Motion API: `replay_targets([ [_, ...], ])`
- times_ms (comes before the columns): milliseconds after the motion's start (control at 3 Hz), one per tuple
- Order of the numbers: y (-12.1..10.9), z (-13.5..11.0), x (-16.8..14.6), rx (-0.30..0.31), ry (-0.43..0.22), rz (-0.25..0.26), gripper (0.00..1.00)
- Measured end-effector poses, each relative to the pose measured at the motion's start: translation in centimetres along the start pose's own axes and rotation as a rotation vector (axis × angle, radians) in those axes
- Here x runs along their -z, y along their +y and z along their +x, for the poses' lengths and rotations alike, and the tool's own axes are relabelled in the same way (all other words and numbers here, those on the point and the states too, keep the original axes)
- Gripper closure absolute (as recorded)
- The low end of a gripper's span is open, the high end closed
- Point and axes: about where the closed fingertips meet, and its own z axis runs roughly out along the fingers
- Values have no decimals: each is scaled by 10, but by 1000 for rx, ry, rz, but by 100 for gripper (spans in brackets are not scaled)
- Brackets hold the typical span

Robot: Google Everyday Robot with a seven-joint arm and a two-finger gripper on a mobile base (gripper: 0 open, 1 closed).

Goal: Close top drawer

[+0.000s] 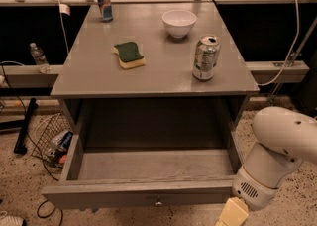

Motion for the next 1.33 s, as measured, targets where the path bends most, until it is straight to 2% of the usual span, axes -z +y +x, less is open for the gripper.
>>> replay_targets([
  [333, 8, -17, -3, 90, -39, 2, 21],
  [667, 7, -31, -8, 128, -47, 7, 45],
  [1000, -5, -53, -18, 128, -47, 27, 68],
  [1333, -12, -60, -19, 112, -54, 62, 92],
])
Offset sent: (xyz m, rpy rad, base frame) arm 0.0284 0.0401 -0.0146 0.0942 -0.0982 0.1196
